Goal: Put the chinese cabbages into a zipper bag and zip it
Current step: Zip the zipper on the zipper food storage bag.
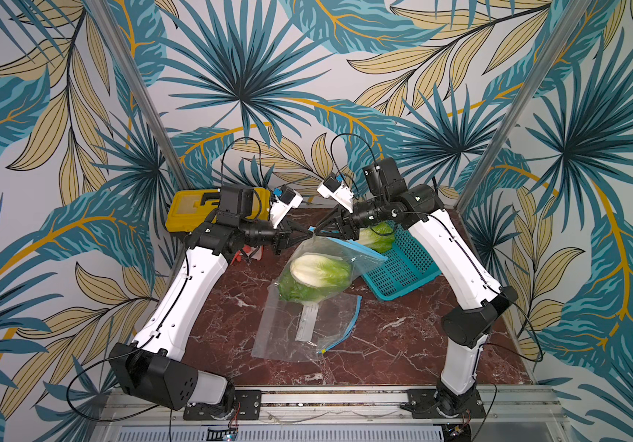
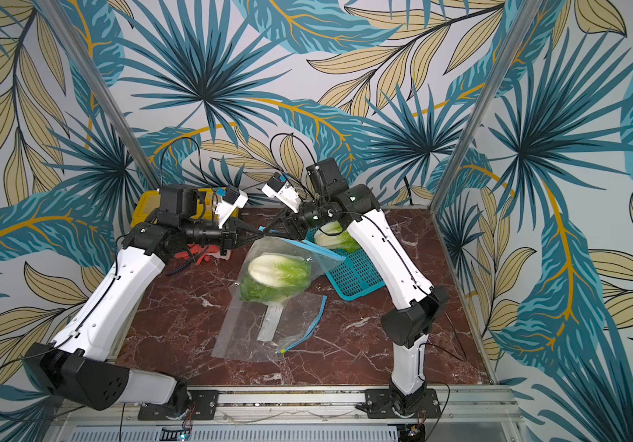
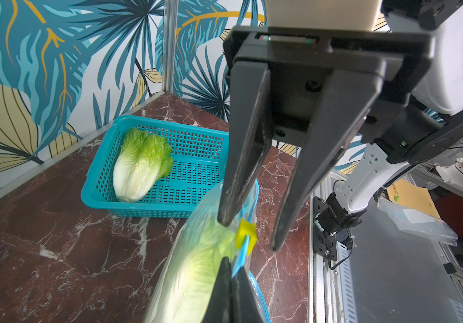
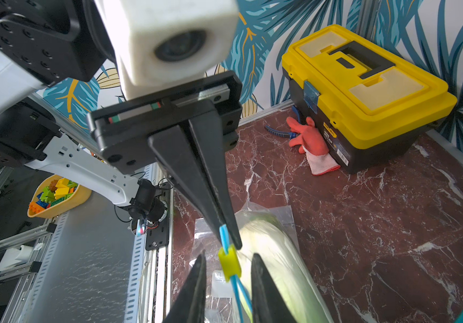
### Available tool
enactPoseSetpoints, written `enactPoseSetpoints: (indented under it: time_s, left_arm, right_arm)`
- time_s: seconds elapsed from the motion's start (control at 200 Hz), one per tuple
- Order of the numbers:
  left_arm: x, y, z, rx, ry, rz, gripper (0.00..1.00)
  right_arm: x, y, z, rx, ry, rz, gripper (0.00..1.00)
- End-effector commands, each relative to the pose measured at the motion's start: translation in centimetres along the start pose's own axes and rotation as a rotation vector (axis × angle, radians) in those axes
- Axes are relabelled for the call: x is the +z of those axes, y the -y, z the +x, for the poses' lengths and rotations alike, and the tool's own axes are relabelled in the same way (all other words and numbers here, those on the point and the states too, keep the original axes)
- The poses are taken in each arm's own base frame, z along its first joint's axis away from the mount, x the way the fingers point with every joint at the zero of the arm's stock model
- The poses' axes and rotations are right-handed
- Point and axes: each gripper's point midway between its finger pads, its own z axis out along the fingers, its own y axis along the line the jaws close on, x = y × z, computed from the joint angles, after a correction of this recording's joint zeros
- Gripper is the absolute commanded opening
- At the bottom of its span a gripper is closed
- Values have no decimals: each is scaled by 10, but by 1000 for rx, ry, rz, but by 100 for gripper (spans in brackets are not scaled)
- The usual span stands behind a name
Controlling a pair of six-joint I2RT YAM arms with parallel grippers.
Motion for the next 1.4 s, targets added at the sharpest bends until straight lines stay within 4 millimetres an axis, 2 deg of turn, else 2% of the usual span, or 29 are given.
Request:
enactPoseSetpoints:
  time_s: [0.0, 0.305, 0.576, 0.741, 0.806, 1.041, 1.191, 1.312, 1.397]
  left_arm:
    - [-3, 5, -11, 34, 16, 0, 0]
    - [-3, 3, -12, 33, 16, -7, 0]
    - [-6, 2, -16, 30, 19, -36, 0]
    - [-15, -7, -22, -9, 32, -113, 0]
    - [-21, -8, -25, -28, 45, -136, 0]
    - [-36, -9, -31, -84, 77, -170, 0]
    - [-47, -12, -30, -97, 92, -205, 0]
    - [-63, -25, -29, -114, 110, -292, 0]
    - [-75, -34, -27, -138, 123, -342, 0]
  right_arm:
    - [7, 1, 7, 34, -16, -32, 26]
    - [9, 2, 8, 43, -18, -38, 25]
    - [10, 3, 12, 41, -31, -36, 9]
    - [3, 3, 17, 35, -44, -15, 0]
    - [-2, 5, 19, 33, -36, 0, 0]
    - [-11, 8, 32, 51, -47, 23, 0]
    - [-20, 15, 48, 72, -74, 72, 0]
    - [-36, 23, 64, 95, -88, 146, 0]
    - [-49, 31, 85, 133, -116, 211, 0]
